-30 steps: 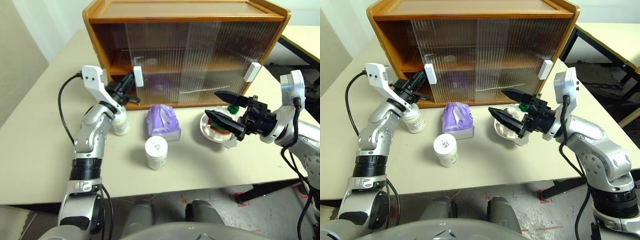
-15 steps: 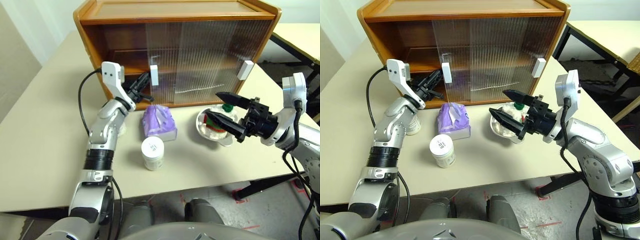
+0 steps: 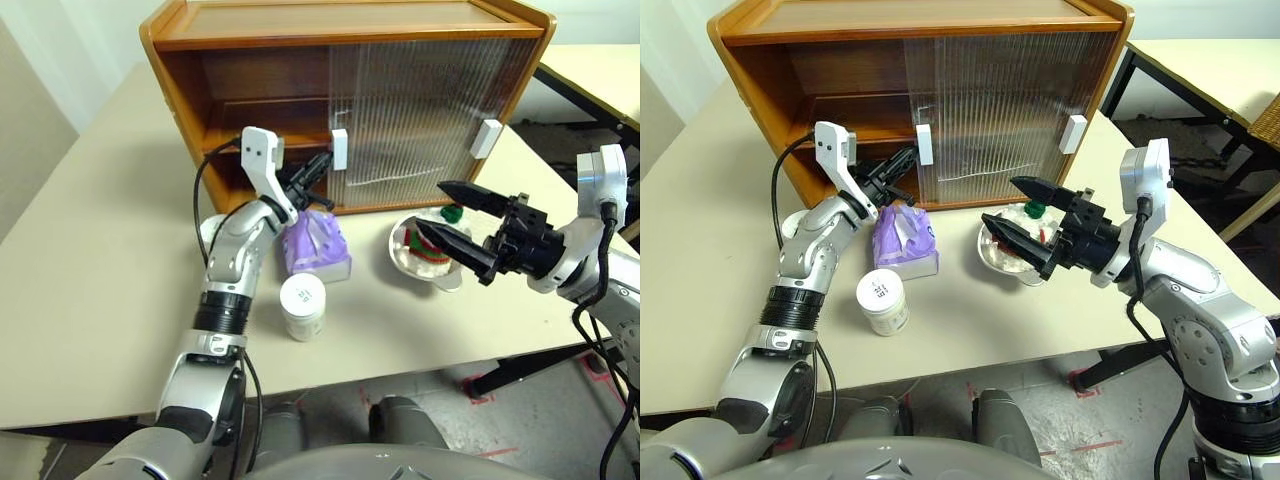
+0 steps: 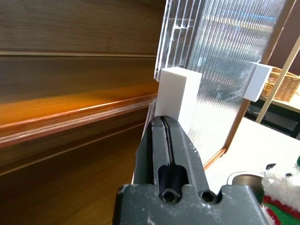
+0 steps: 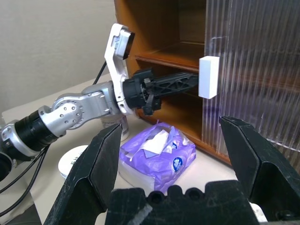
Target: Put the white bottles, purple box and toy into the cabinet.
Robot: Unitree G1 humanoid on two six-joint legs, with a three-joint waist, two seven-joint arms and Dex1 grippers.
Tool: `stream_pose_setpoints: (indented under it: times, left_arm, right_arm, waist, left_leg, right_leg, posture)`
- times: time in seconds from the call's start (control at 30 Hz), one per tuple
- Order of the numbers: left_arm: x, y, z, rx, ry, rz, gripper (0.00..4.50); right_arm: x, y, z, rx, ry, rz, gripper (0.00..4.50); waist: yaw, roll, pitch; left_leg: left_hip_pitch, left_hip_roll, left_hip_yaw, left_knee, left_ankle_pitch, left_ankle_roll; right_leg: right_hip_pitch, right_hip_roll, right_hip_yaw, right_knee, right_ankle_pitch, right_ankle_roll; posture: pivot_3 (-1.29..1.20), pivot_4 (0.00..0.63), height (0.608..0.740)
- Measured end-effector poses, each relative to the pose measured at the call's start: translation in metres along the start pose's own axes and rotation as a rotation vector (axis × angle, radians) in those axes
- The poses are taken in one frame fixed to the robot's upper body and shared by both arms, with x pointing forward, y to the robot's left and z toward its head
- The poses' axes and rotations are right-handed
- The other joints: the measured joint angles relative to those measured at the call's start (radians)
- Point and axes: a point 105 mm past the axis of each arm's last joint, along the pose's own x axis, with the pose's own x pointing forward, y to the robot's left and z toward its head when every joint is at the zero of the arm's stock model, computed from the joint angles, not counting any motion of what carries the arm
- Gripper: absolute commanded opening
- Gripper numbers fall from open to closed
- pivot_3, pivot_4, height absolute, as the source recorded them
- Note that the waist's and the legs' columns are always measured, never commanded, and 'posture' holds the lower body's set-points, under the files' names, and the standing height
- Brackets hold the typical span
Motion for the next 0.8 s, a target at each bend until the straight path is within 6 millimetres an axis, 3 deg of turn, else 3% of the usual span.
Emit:
stream_pose_setpoints:
  times: [0.33,0.5,0.77,0.8]
  left_arm:
    - [0.003,-0.003,-0.008,-0.005,0.0,-0.002,0.01]
    - [-0.009,0.0,-0.008,-0.011,-0.011,0.017,0.01]
    - [-0.033,0.008,0.037,0.024,-0.168,0.041,0.01]
    - [-0.036,0.009,0.042,0.031,-0.182,0.049,0.18]
  right_arm:
    - [0.0,-0.001,0.0,0.001,0.001,-0.008,4.5]
    - [0.001,0.0,0.0,0.002,0.0,0.0,4.5]
    - [0.007,-0.002,-0.006,0.031,0.011,0.044,4.5]
    - [0.008,-0.003,-0.006,0.031,0.01,0.047,4.5]
  waist:
    - [-0.011,0.0,0.0]
    - [-0.012,0.0,0.0]
    - [-0.008,0.0,0.0]
    - [-0.007,0.0,0.0]
  left_leg:
    - [0.0,0.0,0.0,0.0,0.0,0.0]
    - [0.0,0.0,0.0,0.0,0.0,0.0]
    - [0.001,0.0,0.0,0.0,0.0,0.0]
    - [0.001,0.0,0.0,0.0,0.0,0.001]
  right_leg:
    - [0.0,0.0,0.0,0.0,0.0,0.001]
    - [0.0,0.0,0.0,0.0,0.0,0.0]
    - [0.0,0.0,0.002,0.001,0.001,0.001]
    - [0.0,0.0,0.002,0.001,0.001,0.001]
  posture:
    - [-0.13,0.0,0.74]
    - [-0.1,0.0,0.74]
    - [-0.04,0.0,0.74]
    - [-0.03,0.0,0.74]
